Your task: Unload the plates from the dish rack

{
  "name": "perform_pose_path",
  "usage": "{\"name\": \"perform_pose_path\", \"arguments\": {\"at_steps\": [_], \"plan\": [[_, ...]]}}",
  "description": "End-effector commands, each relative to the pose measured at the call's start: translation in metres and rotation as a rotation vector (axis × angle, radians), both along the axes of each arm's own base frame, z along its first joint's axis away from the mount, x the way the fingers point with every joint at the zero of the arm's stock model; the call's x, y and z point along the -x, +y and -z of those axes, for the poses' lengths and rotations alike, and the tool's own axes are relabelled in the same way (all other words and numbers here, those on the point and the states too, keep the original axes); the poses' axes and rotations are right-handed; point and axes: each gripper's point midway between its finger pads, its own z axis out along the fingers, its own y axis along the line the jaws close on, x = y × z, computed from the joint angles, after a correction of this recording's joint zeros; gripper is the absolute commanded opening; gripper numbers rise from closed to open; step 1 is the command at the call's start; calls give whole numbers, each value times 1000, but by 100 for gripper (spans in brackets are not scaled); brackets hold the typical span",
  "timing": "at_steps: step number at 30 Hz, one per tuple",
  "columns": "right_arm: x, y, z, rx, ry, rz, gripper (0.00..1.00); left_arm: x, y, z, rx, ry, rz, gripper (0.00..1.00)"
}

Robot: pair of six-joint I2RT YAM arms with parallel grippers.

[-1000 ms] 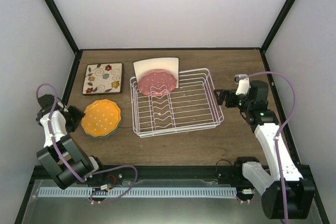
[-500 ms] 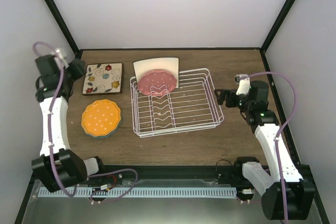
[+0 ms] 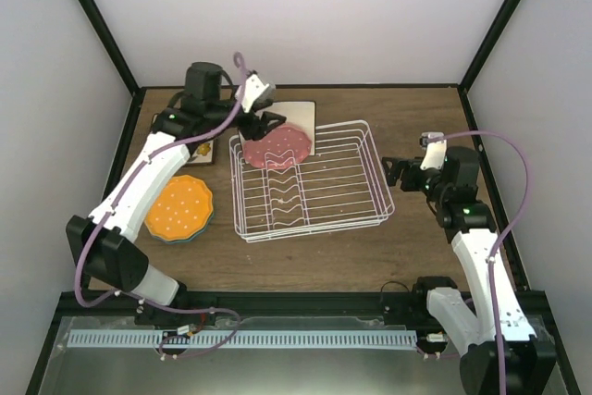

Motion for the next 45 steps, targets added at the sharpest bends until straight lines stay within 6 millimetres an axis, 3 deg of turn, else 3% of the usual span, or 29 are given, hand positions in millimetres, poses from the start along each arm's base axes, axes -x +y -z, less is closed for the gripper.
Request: {"name": "perform_pose_path", "arguments": {"at_steps": [1,6,10,27,34,40,45], "plan": [[3,-7,-13,-4,-28,39,100,0,-5,30,-198,-92,97,61],[3,-7,-13,-7,-22,40,100,-1,-11,57,-332,-148,157,56],[2,-7,-16,-7,-29,41,100,-14,-10,82,-437,-185,160,55],[2,-9,-16,9,-23,50,100,-68,-10,130,-632,-268,52,48],[1,-10,-14,15,-21,52,100,-69,-15,152,-698,-252,67,34],[1,-10,-13,17,-20,51,100,-65,-23,141,-703,-289,40,6],[1,-8,-10,7,-14,44,100,-62,-34,97,-670,-414,-3,4]]}}
